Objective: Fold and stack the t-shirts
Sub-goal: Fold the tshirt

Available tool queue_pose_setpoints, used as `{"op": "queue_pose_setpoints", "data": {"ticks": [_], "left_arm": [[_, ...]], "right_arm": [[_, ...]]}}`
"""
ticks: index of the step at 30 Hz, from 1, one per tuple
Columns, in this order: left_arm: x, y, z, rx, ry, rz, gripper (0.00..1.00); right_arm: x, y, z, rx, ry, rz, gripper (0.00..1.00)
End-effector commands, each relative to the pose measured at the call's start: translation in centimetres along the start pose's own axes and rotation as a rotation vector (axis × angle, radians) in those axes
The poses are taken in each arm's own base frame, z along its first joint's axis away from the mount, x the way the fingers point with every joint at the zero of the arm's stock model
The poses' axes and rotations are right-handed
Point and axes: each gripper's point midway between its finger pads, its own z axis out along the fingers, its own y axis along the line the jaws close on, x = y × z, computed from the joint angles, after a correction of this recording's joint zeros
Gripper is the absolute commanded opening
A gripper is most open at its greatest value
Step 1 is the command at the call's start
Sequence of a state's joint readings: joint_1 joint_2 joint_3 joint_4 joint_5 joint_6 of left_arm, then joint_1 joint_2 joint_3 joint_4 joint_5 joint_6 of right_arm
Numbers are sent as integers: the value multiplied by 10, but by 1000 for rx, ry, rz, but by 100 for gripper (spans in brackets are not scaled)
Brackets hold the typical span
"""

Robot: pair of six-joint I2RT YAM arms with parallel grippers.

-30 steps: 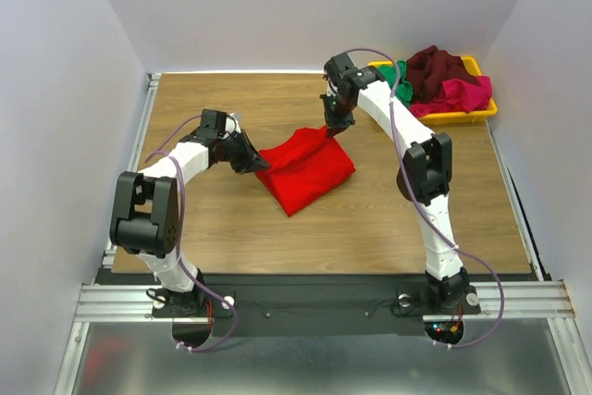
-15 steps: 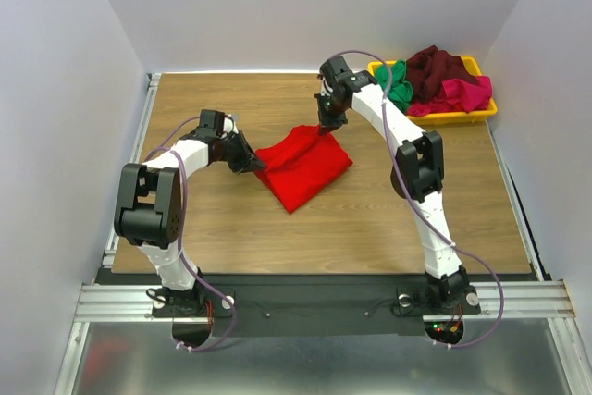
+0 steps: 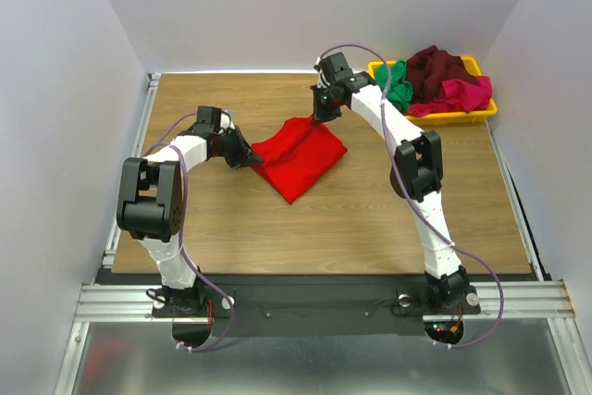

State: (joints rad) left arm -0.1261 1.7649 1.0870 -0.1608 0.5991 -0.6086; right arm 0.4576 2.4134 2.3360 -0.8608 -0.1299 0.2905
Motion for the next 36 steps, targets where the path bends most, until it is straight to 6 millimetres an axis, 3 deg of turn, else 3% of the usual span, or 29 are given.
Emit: {"op": "queue_pose_setpoints", "data": {"ticks": [1, 7, 8, 9, 11, 12, 15, 18, 19, 22, 26, 27, 29, 30, 31, 36], "left_arm": [[-23, -11, -6, 28, -57, 45, 0], [-49, -11, -6, 45, -125, 1, 0], [-61, -16, -8, 62, -156, 6, 0], [-67, -18, -8, 68, -169, -8, 1], [-85, -24, -12, 64, -218, -16, 21], [-103, -36, -21, 81, -267, -9, 43], [-142, -61, -46, 74, -415, 17, 65], [-163, -86, -71, 89, -505, 46, 71], [-167, -90, -76, 81, -532, 54, 72], [-163, -102, -81, 65, -539, 116, 75], [-130, -109, -51, 35, -423, 204, 75], [-113, -113, -36, 31, -377, 239, 74], [-97, -118, -23, 35, -334, 269, 74], [-90, -121, -18, 41, -316, 283, 74], [-76, -125, -5, 49, -275, 298, 74], [-52, -125, 32, 71, -168, 296, 73]], "right_arm": [[-44, 8, 1, -38, -157, 1, 0], [-61, 12, 9, -51, -223, 35, 3], [-65, 12, 9, -50, -237, 52, 7], [-71, 13, 8, -57, -260, 57, 24], [-81, 19, 3, -72, -294, 73, 52], [-94, 22, -6, -82, -335, 78, 65], [-120, 28, -36, -88, -428, 78, 74], [-127, 26, -54, -73, -466, 44, 77], [-131, 28, -70, -76, -485, 33, 77], [-119, 25, -80, -67, -460, 1, 77], [-70, 20, -75, -87, -332, -6, 75], [-50, 18, -73, -93, -283, -4, 74], [-34, 14, -72, -88, -249, -4, 73], [-15, 8, -64, -77, -204, 0, 72], [-12, 7, -69, -78, -203, -2, 71], [15, -4, -49, -55, -129, -12, 69]]}}
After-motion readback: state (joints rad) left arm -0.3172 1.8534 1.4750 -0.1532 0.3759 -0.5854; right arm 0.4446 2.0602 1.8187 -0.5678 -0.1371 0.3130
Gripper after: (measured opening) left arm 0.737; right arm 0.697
